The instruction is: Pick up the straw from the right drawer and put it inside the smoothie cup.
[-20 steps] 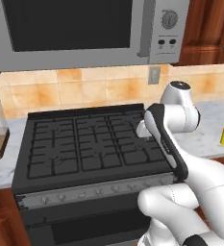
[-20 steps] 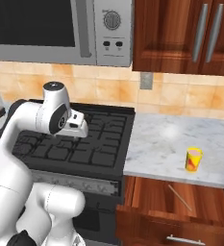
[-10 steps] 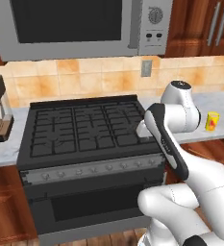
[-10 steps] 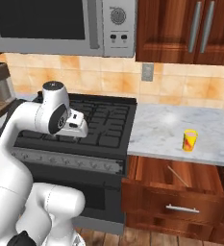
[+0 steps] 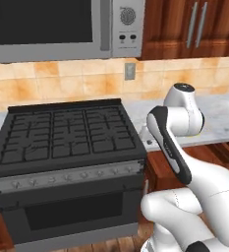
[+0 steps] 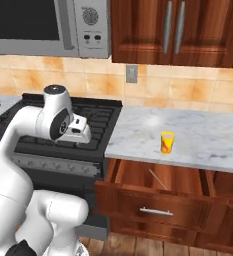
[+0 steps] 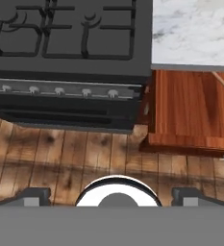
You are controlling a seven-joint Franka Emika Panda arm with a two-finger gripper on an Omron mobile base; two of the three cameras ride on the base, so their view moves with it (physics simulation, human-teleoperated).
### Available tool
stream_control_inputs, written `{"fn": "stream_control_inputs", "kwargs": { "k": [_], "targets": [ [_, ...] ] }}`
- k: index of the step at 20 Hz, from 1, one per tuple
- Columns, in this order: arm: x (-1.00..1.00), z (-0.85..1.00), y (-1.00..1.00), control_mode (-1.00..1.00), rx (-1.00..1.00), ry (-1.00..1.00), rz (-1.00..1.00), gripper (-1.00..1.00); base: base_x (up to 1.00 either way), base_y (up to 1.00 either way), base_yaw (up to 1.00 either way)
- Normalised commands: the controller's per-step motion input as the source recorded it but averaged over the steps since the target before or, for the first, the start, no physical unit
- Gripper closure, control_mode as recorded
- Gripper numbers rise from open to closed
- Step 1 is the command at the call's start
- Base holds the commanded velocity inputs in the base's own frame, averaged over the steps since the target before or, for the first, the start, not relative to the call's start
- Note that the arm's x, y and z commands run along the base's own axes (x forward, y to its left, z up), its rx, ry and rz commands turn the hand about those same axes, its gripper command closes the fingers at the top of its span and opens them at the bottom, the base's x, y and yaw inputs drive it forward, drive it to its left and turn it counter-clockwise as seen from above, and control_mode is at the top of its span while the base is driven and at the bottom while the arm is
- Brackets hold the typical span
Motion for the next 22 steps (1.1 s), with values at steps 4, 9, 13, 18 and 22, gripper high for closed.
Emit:
{"fn": "stream_control_inputs", "kwargs": {
  "k": [4,9,13,18,22],
  "targets": [
    [0.00,0.00,0.00,1.00,0.00,0.00,0.00,-1.00,-0.24,-0.71,0.00],
    [0.00,0.00,0.00,1.00,0.00,0.00,0.00,-1.00,-0.14,-0.72,-0.01],
    [0.00,0.00,0.00,1.00,0.00,0.00,0.00,-1.00,-0.17,-0.58,-0.02],
    [0.00,0.00,0.00,1.00,0.00,0.00,0.00,-1.00,-0.20,-0.46,-0.01],
    [0.00,0.00,0.00,1.00,0.00,0.00,0.00,-1.00,-0.34,-0.27,0.00]
  ]
}}
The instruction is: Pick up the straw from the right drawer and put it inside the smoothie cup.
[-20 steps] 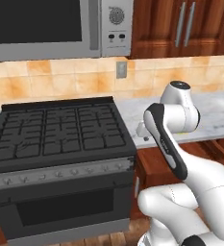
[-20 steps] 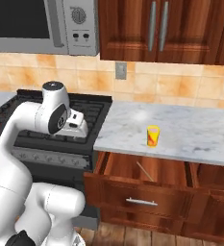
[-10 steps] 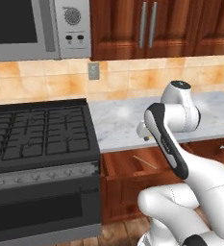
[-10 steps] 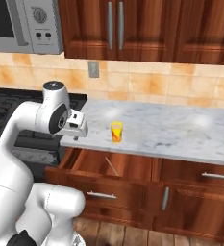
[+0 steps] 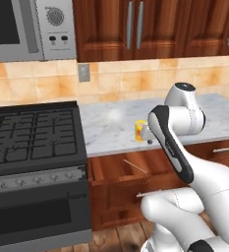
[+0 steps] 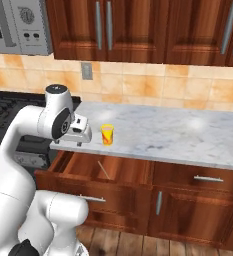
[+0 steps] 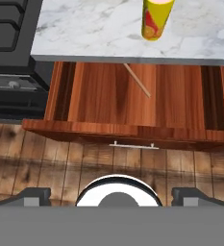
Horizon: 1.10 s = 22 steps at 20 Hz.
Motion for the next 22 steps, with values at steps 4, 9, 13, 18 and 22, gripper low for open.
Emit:
{"fn": "stream_control_inputs", "kwargs": {
  "k": [4,9,13,18,22],
  "targets": [
    [0.00,0.00,0.00,1.00,0.00,0.00,0.00,-1.00,-0.37,-0.18,0.00],
    [0.00,0.00,0.00,1.00,0.00,0.00,0.00,-1.00,-0.10,-0.09,0.00],
    [0.14,0.00,0.00,-1.00,0.00,0.00,0.00,-1.00,0.00,0.00,0.00],
    [0.45,0.00,0.00,-1.00,0.00,0.07,0.00,-1.00,0.00,0.00,0.00],
    [0.42,-0.03,0.00,-1.00,0.00,0.06,0.00,-1.00,0.00,0.00,0.00]
  ]
}}
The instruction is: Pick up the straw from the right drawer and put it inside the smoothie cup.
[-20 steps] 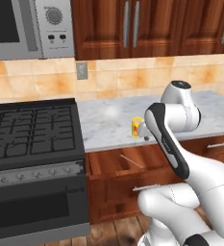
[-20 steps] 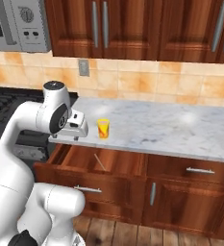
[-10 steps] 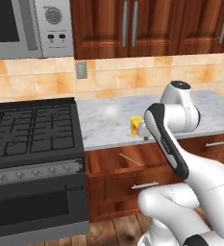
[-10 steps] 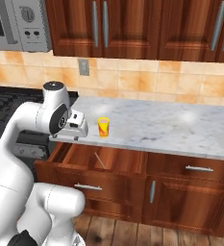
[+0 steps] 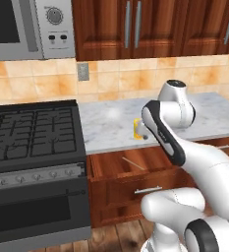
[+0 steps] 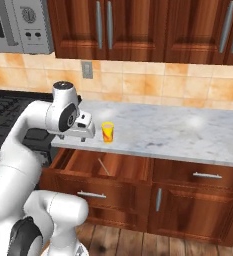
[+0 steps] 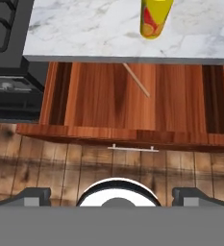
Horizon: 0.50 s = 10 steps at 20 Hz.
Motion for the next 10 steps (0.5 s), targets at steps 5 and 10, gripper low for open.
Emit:
{"fn": "stream_control_inputs", "kwargs": {
  "k": [5,10],
  "targets": [
    [0.39,-0.15,0.00,-1.00,0.00,0.04,0.00,-1.00,0.00,0.00,0.00],
    [0.28,-0.44,0.00,-1.00,0.00,0.01,0.00,-1.00,0.00,0.00,0.00]
  ]
}}
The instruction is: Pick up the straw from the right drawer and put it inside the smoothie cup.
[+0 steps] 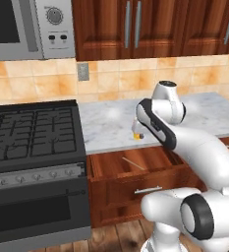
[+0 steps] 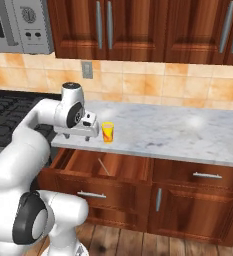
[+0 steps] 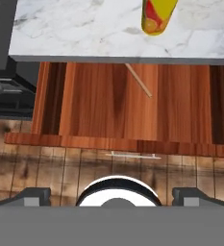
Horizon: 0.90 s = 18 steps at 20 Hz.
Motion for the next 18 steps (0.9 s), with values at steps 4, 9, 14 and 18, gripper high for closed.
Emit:
{"fn": "stream_control_inputs", "kwargs": {
  "k": [4,9,14,18],
  "targets": [
    [0.11,-0.64,-0.04,-1.00,0.00,0.00,0.00,-1.00,0.00,0.00,0.00],
    [0.01,-0.70,-0.17,-1.00,0.00,0.00,-0.01,-1.00,0.00,0.00,0.00],
    [0.01,-0.66,-0.31,-1.00,0.00,-0.02,-0.06,-1.00,0.00,0.00,0.00],
    [0.09,-0.56,-0.20,-1.00,0.00,0.00,-0.07,-1.00,0.00,0.00,0.00]
  ]
}}
